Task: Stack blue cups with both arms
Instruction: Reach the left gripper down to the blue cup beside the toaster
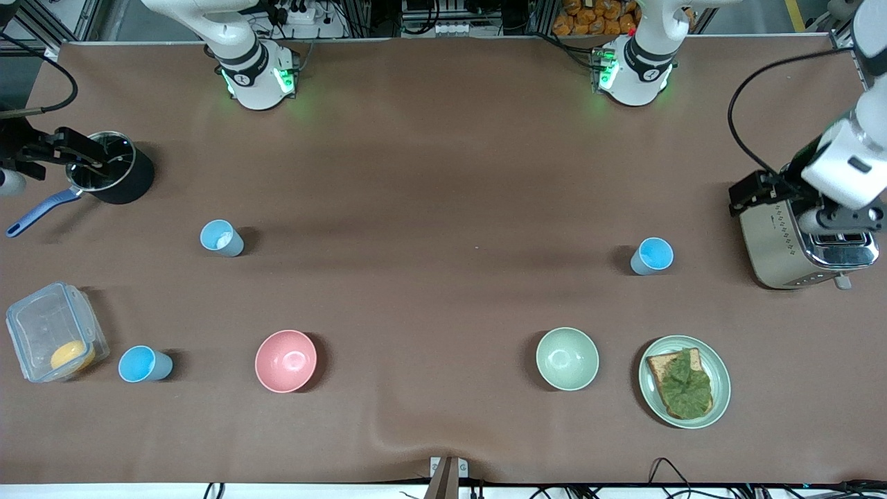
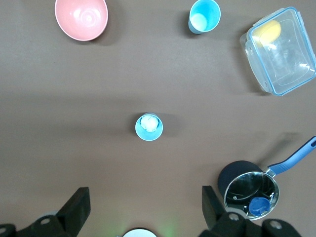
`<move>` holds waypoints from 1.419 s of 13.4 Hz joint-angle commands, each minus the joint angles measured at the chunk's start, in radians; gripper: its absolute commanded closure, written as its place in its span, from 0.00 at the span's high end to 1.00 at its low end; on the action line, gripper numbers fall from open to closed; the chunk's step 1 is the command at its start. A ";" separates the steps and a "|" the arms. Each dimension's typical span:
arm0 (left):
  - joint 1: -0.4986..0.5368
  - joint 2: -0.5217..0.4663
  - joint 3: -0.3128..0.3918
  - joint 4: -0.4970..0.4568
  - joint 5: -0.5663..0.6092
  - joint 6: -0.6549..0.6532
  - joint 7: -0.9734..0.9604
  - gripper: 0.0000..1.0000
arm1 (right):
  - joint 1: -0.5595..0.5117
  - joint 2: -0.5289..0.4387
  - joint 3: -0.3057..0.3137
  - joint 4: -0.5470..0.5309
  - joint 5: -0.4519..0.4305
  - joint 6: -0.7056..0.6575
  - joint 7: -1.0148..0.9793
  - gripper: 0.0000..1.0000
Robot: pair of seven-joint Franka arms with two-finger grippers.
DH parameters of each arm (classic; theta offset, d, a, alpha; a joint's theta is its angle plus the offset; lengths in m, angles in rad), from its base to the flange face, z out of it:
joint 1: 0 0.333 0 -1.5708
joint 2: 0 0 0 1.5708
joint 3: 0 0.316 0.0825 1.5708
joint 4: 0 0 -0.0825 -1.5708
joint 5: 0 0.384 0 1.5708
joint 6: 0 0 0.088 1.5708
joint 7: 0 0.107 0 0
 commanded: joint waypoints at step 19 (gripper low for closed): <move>0.035 0.123 0.000 -0.554 -0.007 0.640 -0.007 1.00 | 0.011 0.033 0.000 0.020 -0.004 -0.018 0.015 1.00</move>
